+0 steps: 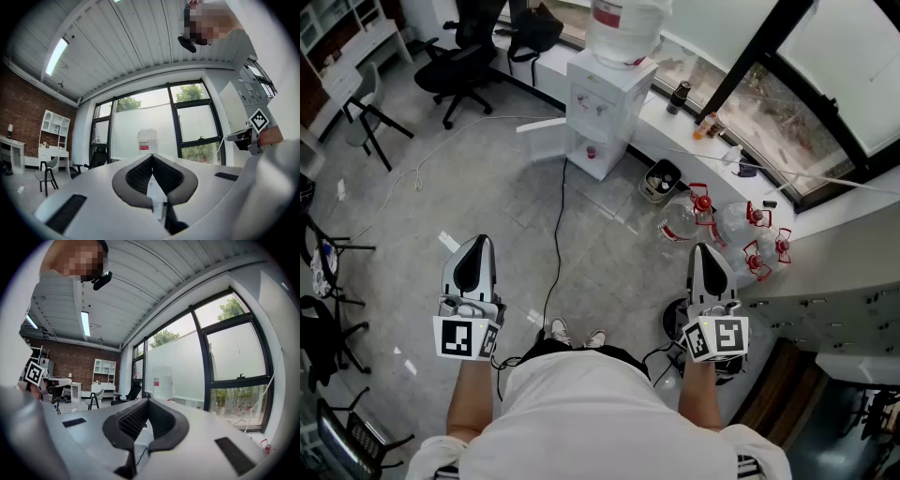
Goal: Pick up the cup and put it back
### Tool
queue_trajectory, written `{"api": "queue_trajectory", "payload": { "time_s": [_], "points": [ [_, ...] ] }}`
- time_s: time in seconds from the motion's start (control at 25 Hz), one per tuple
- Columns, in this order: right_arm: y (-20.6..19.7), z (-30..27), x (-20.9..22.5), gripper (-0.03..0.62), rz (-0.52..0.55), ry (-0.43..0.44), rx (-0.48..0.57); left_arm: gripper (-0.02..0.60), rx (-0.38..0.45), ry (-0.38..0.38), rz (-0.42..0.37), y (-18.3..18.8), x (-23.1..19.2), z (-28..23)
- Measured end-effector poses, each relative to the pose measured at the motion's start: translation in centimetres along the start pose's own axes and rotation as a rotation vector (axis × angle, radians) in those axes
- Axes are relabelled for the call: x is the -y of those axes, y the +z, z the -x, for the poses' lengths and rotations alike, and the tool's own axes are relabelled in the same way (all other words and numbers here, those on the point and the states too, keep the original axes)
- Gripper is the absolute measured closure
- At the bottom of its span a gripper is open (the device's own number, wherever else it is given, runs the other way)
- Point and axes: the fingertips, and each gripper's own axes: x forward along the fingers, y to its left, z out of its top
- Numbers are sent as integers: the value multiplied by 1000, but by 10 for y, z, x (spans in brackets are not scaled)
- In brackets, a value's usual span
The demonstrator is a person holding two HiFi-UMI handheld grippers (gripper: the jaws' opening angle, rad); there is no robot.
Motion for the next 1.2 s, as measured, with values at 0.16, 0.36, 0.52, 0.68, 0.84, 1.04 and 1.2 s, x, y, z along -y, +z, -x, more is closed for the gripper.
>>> {"api": "queue_trajectory", "payload": {
  "time_s": [0.16,0.36,0.52,0.68,0.84,1.04,1.2],
  "points": [
    [-2,-5,-9,574,2,4,-7,558,0,2,1,-1,-9,1],
    [1,-13,-20,574,-12,17,2,558,1,1,9,-4,-23,-2],
    [5,-22,-39,574,-58,68,44,558,2,-14,20,-8,-35,-4],
    [-3,-34,-57,574,-45,54,11,558,-17,-43,29,-17,-48,-6],
    [-20,-45,-66,574,-55,42,-27,558,-35,-46,49,-32,-65,-16],
    [-33,-65,-51,574,-74,30,-50,558,-47,-57,57,-42,-67,-38],
    [-39,-110,-34,574,-84,54,-41,557,-59,-42,49,-51,-72,-76]
  ]
}}
